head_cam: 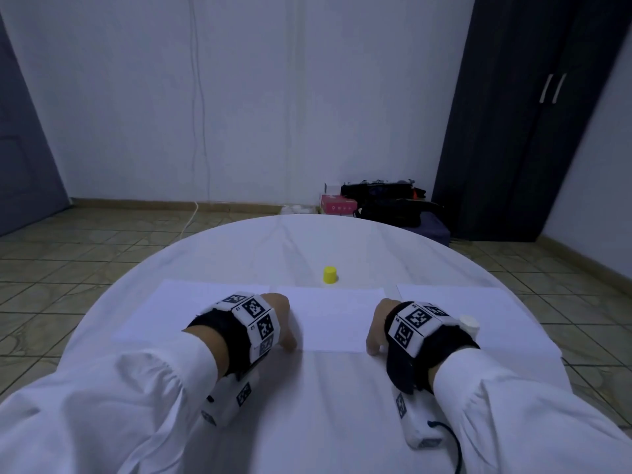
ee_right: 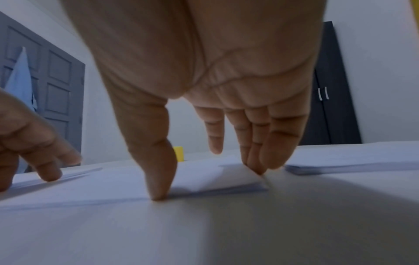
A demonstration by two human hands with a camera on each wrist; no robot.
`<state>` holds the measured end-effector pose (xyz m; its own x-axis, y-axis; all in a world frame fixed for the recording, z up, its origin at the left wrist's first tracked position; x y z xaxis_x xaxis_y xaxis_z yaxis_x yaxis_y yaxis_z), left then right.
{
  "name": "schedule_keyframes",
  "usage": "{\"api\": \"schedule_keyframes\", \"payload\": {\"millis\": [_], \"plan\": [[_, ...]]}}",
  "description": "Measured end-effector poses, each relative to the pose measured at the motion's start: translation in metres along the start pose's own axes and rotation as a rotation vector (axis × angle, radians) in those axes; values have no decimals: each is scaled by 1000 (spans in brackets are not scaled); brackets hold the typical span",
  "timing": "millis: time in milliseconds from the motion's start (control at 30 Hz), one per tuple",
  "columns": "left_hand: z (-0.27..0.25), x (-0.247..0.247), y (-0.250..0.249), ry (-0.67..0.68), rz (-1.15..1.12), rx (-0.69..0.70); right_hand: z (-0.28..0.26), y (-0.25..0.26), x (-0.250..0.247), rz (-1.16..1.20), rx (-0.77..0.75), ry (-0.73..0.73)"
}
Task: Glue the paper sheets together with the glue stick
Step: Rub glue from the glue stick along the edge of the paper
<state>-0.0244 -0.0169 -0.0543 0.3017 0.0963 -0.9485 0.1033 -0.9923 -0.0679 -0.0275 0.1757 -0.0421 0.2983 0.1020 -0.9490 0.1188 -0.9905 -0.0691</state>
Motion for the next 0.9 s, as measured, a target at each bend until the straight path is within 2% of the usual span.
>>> {"api": "schedule_keyframes", "payload": {"millis": [67, 133, 267, 333, 467, 533, 633, 733, 900], "plan": [[2, 3, 0, 4, 5, 10, 0, 2, -2, -52, -4, -14], [4, 4, 0, 11, 10, 15, -6, 5, -5, -55, 2, 38], [-1, 3, -2, 1, 26, 12, -13, 2, 5, -58, -23, -116], [-8, 3, -5, -27, 43, 14, -24, 2, 7, -60, -29, -139], [-27, 3, -23, -37, 34, 53, -52, 12, 17, -119, -164, 85], [-35, 2, -36, -44, 13, 81, -65, 6, 30, -170, -175, 126], [-42, 1, -59, -36, 23, 124, -82, -21, 46, -71, -193, 99], [-46, -4, -85, -50, 74, 171, -99, -58, 52, -75, -202, 130], [-28, -14, -124, -22, 122, 171, -89, -126, 41, -94, -31, 114]]}}
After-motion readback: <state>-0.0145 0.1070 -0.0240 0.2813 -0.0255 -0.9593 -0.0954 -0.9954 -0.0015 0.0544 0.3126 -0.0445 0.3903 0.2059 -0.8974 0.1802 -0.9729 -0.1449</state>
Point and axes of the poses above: each hand's wrist, its own z-axis towards the middle knuckle, its own x-axis out of the palm, y = z × x, the point moved 3 cm from there along z, towards the middle knuckle, and after that the axes turned 4 degrees about -z, right-handed, at the moved point
